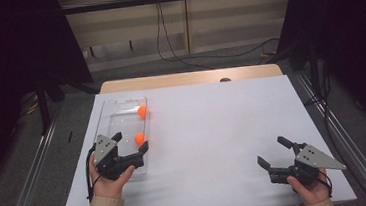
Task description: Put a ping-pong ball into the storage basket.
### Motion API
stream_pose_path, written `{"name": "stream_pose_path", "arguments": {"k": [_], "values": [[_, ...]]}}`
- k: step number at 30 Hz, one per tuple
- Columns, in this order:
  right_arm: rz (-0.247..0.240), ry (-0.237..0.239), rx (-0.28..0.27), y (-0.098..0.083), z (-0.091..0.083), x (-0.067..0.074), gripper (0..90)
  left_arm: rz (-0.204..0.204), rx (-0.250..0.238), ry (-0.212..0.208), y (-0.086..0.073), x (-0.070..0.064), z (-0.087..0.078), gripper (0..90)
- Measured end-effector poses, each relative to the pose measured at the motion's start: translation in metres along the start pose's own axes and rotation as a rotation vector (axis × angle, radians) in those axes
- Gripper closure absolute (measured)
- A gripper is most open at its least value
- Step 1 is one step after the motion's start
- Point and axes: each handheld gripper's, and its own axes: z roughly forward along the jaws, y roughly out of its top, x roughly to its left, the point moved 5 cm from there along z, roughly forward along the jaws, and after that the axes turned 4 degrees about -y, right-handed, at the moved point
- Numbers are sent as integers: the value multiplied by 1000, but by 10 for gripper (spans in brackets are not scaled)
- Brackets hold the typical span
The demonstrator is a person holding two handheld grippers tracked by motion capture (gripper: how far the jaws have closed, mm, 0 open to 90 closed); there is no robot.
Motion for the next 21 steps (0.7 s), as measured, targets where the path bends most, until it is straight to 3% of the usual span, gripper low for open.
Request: {"name": "stream_pose_path", "arguments": {"k": [10,21], "values": [[0,0,1,0,0,0,55,29,-7,-8,-8,-7,-4,45],[-2,1,3,0,0,1,55,16,-28,-5,-18,-8,-11,45]]}}
